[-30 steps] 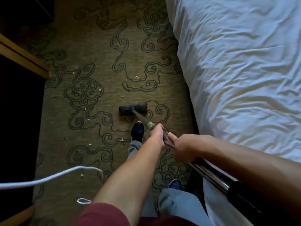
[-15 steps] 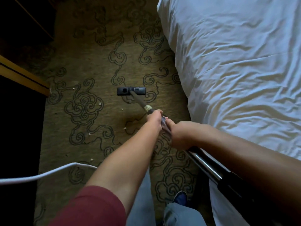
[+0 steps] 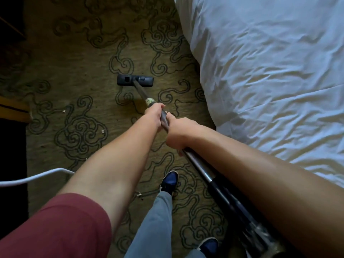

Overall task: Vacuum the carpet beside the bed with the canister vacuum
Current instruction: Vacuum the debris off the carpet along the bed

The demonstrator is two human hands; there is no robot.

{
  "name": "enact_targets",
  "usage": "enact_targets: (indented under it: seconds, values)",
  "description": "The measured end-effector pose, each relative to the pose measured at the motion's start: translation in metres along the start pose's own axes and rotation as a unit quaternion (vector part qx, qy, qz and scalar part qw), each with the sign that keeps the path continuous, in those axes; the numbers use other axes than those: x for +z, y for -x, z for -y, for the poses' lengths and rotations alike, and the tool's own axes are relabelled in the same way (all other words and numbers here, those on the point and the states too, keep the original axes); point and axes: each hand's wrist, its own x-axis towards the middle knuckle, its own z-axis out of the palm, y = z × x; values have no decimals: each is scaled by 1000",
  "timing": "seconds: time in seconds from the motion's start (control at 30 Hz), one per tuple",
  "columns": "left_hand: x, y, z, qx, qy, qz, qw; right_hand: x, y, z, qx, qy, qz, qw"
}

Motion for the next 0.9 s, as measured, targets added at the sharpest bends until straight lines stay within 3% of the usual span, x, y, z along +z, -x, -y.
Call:
enact_targets:
  seconds: [0.1,0.33,0.63,0.9]
  values:
    - [-2,-19,-14,-15,2,13,1000,-5,-27,5,-2,-8,-11,1000]
    - [9,-34,13,-70,-10,27,997,4,-39,-4,-1,69,49,996]
    - [1,3,115,-72,19,15,997,69,24,-39,11,71,102,992]
    - [0,62,235,-60,23,-6,998,154,100,-93,-37,105,115,987]
